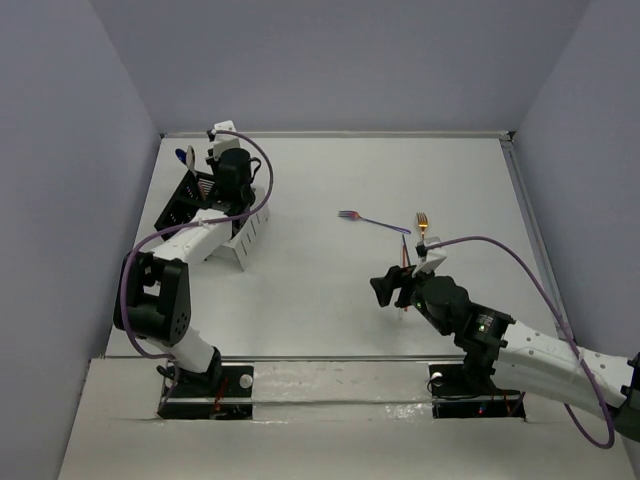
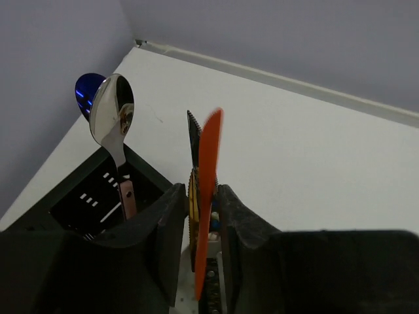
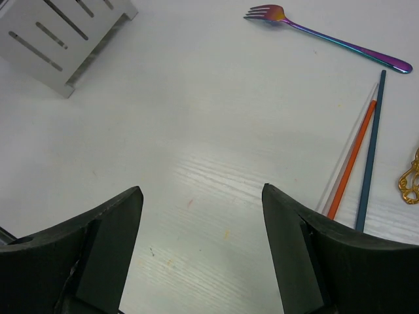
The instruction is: Sort the eating utensils into containers
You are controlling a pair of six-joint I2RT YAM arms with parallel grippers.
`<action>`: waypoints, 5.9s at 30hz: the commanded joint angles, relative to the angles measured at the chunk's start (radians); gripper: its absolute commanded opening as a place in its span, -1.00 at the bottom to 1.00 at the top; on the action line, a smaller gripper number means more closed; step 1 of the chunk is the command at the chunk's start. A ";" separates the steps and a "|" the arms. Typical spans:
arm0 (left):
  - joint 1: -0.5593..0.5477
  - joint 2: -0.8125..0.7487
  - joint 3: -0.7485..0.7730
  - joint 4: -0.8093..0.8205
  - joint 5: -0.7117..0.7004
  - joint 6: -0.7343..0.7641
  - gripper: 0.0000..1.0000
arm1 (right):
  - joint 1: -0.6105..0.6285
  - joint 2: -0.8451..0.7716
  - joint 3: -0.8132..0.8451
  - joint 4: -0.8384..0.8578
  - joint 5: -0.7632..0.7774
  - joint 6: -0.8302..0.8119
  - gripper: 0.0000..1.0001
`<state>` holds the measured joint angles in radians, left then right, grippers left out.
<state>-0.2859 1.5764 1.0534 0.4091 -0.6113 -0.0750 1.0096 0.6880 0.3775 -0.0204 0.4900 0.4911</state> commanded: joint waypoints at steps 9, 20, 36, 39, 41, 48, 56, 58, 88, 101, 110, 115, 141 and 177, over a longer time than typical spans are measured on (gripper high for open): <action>0.002 -0.113 0.072 -0.022 0.070 -0.031 0.44 | 0.009 0.048 0.008 0.059 0.018 0.000 0.56; 0.002 -0.429 0.050 -0.234 0.617 -0.357 0.45 | 0.009 0.120 0.029 0.082 -0.001 -0.026 0.50; -0.007 -1.001 -0.397 -0.336 1.034 -0.313 0.80 | -0.133 0.452 0.248 -0.011 -0.174 -0.129 0.40; -0.007 -1.015 -0.435 -0.302 1.140 -0.319 0.83 | -0.230 0.525 0.325 -0.082 -0.250 -0.158 0.38; -0.007 -1.015 -0.428 -0.305 1.154 -0.307 0.84 | -0.264 0.557 0.360 -0.104 -0.255 -0.175 0.38; -0.036 -1.027 -0.400 -0.346 1.093 -0.284 0.84 | -0.396 0.757 0.544 -0.153 -0.358 -0.399 0.32; -0.134 -1.067 -0.375 -0.429 0.950 -0.253 0.93 | -0.488 1.022 0.805 -0.226 -0.482 -0.575 0.29; -0.154 -1.072 -0.374 -0.431 0.944 -0.253 0.94 | -0.497 1.093 0.880 -0.248 -0.482 -0.612 0.29; -0.147 -1.072 -0.377 -0.429 0.924 -0.253 0.92 | -0.536 1.504 1.279 -0.331 -0.605 -0.760 -0.72; -0.098 -1.032 -0.385 -0.418 0.906 -0.304 0.91 | -0.536 1.242 1.137 0.048 -0.642 -0.672 -1.00; -0.087 -0.983 -0.478 -0.232 0.924 -0.522 0.62 | -0.471 0.935 0.782 0.237 -0.833 -0.413 -1.00; -0.087 -0.919 -0.567 -0.005 0.985 -0.646 0.54 | -0.413 0.828 0.649 0.359 -1.002 -0.194 -1.00; -0.300 -0.653 -0.547 0.211 0.826 -0.566 0.11 | -0.382 0.820 0.379 0.847 -1.378 0.331 -1.00; -0.297 -0.668 -0.210 -0.274 0.351 -0.332 -1.00 | -0.382 0.682 0.341 0.711 -1.286 0.219 0.90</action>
<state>-0.6117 0.9237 0.7391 0.2443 -0.1272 -0.4751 0.6178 1.4975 0.7338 0.7666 -0.9005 0.8307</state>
